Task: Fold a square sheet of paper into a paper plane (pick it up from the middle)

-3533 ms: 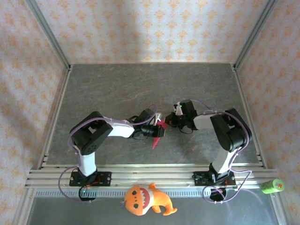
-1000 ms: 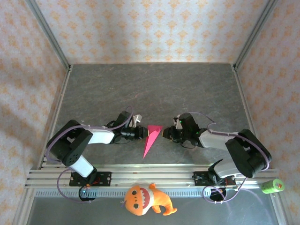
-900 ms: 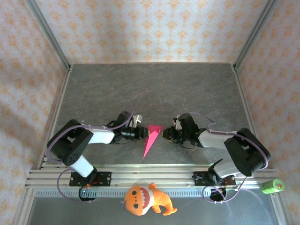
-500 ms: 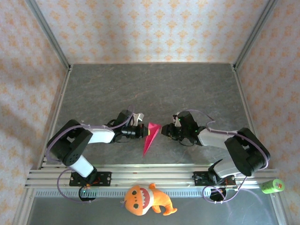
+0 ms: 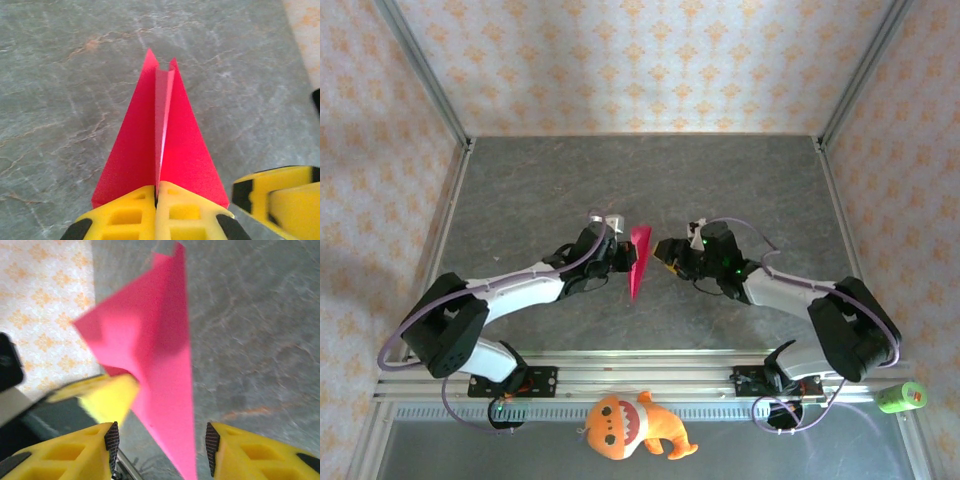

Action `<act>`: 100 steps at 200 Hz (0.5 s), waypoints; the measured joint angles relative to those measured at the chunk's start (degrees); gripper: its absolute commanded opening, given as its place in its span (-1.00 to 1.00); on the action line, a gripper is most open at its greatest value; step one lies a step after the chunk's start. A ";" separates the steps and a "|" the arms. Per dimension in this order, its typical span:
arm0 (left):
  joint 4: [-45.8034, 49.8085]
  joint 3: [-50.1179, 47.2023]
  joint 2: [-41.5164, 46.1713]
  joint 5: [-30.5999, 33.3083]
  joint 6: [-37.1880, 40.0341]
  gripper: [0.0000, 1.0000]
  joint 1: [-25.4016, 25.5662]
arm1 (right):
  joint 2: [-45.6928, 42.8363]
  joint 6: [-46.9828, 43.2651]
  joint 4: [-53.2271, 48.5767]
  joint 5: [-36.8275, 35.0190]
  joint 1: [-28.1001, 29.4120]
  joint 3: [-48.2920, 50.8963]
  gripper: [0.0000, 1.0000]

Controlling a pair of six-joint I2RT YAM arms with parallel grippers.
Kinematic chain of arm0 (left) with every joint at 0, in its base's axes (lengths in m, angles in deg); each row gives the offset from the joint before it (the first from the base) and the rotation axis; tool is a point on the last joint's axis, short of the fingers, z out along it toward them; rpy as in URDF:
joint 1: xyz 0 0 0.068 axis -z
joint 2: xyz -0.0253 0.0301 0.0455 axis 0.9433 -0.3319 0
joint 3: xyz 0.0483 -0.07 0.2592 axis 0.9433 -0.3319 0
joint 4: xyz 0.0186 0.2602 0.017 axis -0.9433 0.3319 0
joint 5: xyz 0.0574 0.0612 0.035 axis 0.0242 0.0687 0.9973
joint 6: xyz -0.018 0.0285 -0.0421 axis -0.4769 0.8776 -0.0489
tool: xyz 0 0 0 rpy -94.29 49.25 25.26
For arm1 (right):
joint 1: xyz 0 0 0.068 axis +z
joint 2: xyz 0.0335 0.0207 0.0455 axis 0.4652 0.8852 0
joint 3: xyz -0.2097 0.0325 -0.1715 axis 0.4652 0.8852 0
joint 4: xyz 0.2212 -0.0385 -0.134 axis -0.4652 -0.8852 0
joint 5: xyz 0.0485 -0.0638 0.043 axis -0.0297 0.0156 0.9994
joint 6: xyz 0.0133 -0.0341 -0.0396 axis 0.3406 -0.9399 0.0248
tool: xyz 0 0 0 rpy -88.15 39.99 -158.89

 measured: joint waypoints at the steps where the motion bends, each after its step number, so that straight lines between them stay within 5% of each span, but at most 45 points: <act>1: 0.17 0.04 -0.20 0.13 -0.02 -0.99 0.09 | 0.09 0.02 0.02 0.00 0.02 -0.07 0.01; 50: 3.67 1.62 -2.54 3.13 -0.04 -0.97 1.03 | 6.05 0.17 -1.22 0.28 1.51 -3.74 -0.06; 100: 5.03 2.58 -2.80 3.50 0.07 -0.84 1.03 | 11.50 -2.32 -5.16 0.22 2.47 -5.95 -0.66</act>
